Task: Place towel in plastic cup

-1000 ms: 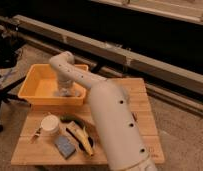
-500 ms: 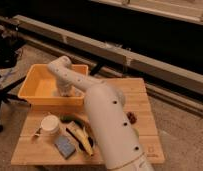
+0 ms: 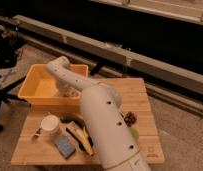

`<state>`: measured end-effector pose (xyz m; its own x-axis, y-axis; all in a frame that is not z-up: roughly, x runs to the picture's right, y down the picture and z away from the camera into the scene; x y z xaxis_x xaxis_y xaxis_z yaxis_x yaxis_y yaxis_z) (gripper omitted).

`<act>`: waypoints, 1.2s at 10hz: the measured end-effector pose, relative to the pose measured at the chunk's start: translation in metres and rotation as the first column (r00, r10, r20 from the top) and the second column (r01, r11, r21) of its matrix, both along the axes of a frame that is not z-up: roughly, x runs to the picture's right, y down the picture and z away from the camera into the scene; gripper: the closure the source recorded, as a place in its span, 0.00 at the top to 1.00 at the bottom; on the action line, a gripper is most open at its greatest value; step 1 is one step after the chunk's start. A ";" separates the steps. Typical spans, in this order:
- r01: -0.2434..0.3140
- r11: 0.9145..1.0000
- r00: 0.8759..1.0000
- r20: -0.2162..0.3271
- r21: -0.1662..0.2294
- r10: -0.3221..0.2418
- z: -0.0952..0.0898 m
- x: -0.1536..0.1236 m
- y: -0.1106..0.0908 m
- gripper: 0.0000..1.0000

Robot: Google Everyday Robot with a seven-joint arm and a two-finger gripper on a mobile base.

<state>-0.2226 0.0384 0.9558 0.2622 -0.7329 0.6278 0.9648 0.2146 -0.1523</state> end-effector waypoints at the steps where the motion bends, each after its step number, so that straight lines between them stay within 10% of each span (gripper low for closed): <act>1: -0.003 1.000 1.000 -0.006 0.000 0.003 -0.003 0.000 0.000 0.05; 12: -0.090 0.991 0.996 0.039 0.098 0.086 -0.141 0.039 -0.095 0.00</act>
